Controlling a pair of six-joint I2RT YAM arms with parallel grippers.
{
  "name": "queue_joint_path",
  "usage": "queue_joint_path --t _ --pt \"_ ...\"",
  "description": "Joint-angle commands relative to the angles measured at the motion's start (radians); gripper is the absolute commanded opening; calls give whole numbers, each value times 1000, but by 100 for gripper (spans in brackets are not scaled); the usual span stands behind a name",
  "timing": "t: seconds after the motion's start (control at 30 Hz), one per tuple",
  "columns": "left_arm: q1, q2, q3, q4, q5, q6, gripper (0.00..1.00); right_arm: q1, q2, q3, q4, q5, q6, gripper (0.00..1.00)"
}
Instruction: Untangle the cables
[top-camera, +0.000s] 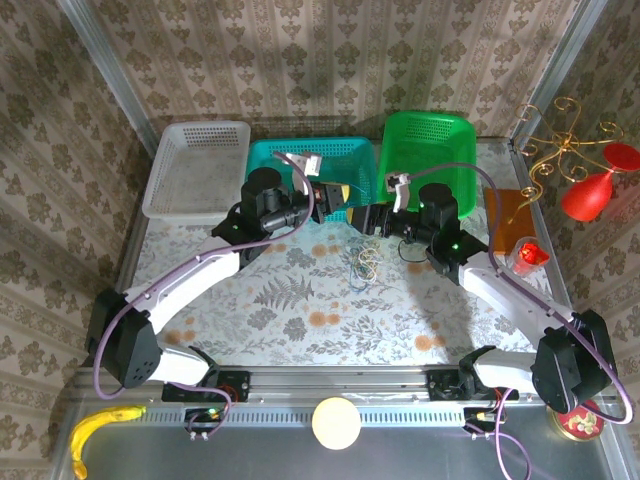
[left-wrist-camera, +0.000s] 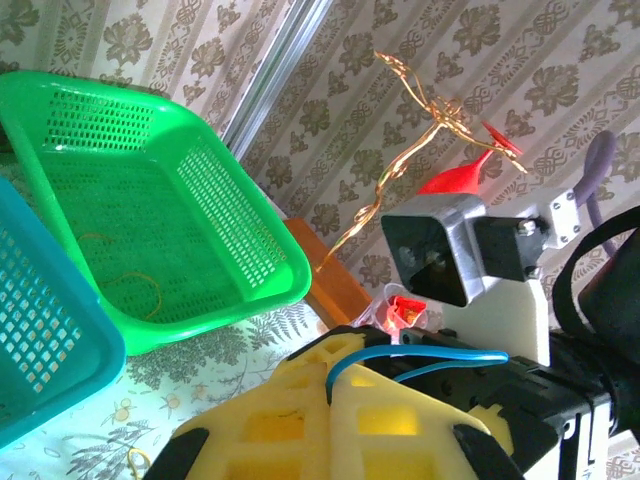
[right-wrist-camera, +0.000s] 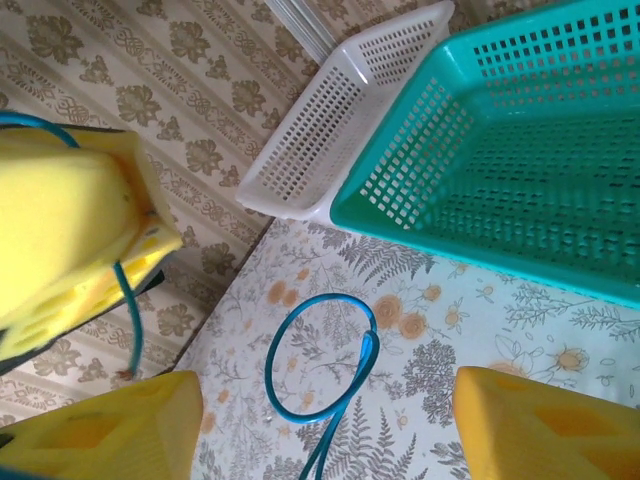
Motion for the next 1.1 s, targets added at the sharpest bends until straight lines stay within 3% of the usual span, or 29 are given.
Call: queue_joint_path --t 0.0,0.4,0.8,1.07 --pt "-6 -29 47 -13 -15 8 0 4 2 15 19 -20 -7 70" --pt "-6 -21 82 -43 -44 16 0 12 15 -22 15 -146 -26 73" --pt "-5 -15 84 -42 -50 25 0 13 17 -43 6 -182 -34 67" --pt "-5 -15 84 -41 -50 26 0 12 3 -65 -3 -179 -39 49"
